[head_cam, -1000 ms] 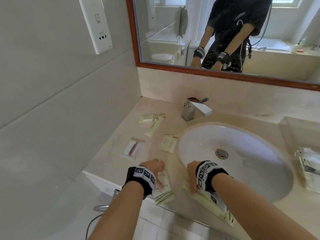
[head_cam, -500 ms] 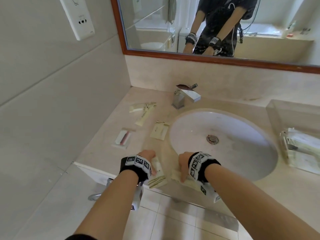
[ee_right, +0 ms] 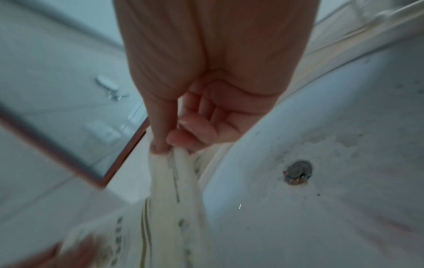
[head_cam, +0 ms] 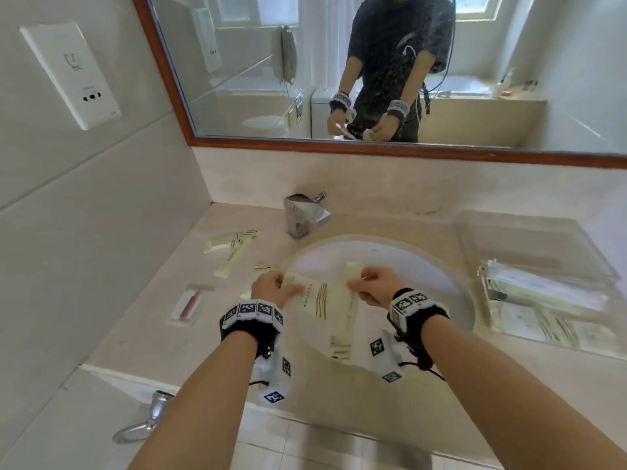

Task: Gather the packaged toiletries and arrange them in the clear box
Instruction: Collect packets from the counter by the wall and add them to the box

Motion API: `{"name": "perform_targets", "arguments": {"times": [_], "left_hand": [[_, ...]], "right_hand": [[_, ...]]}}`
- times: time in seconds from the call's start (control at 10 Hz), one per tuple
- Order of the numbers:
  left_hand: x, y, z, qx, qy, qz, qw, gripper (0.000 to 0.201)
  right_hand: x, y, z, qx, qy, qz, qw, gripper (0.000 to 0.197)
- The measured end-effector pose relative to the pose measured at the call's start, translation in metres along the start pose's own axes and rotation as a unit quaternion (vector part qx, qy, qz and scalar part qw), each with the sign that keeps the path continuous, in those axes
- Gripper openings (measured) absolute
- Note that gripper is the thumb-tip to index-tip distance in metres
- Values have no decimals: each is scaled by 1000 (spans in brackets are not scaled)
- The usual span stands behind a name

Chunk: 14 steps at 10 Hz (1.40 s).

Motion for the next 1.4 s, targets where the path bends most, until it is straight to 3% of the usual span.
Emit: {"name": "perform_targets", "arguments": {"times": [0.1, 0.2, 0.3, 0.4, 0.5, 0.6, 0.7, 0.9, 1.0, 1.1, 1.2, 1.3, 1.4], "left_hand": [[36, 8, 36, 10, -33, 1, 999, 48], [82, 10, 76, 10, -45, -16, 999, 49], [133, 11, 117, 6, -93, -44, 995, 29], [179, 15, 153, -1, -149, -55, 987, 18], [220, 18, 184, 6, -167, -71, 983, 18], [256, 16, 208, 23, -150, -106, 983, 34], [285, 10, 215, 24, -142, -135, 980, 30], [324, 1, 214, 20, -107, -203, 973, 33], [332, -7, 214, 19, -96, -225, 969, 12], [338, -12, 207, 4, -88, -231, 969, 26], [342, -14, 201, -13, -69, -218, 973, 30], [344, -14, 199, -21, -38, -207, 977, 30], [343, -14, 199, -16, -11, -199, 980, 29]], "right_hand": [[-73, -5, 12, -6, 157, 68, 985, 15], [-145, -13, 44, 18, 284, 137, 949, 4], [-218, -25, 78, 21, 403, 220, 888, 16], [-278, -40, 109, 20, 503, 271, 821, 16], [-330, -46, 134, 12, 543, 286, 790, 13], [-369, -47, 158, 49, 473, 319, 819, 21], [-387, -61, 167, 69, 367, 374, 849, 29], [-388, -53, 181, 77, 311, 348, 881, 35], [-382, -45, 183, 104, 348, 312, 878, 38], [-378, -35, 191, 131, 380, 272, 874, 44], [-379, -39, 190, 126, 360, 276, 882, 36], [-377, -14, 205, 150, 458, 230, 846, 41], [-375, -3, 211, 163, 450, 195, 856, 25]]}}
Point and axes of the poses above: each hand's wrist, its own y-axis towards the middle knuckle, its own x-axis out of the palm, z = x × y, the point moved 9 cm from there along y, towards the middle knuckle, and after that the axes turned 9 degrees about x, right-handed, at the moved point
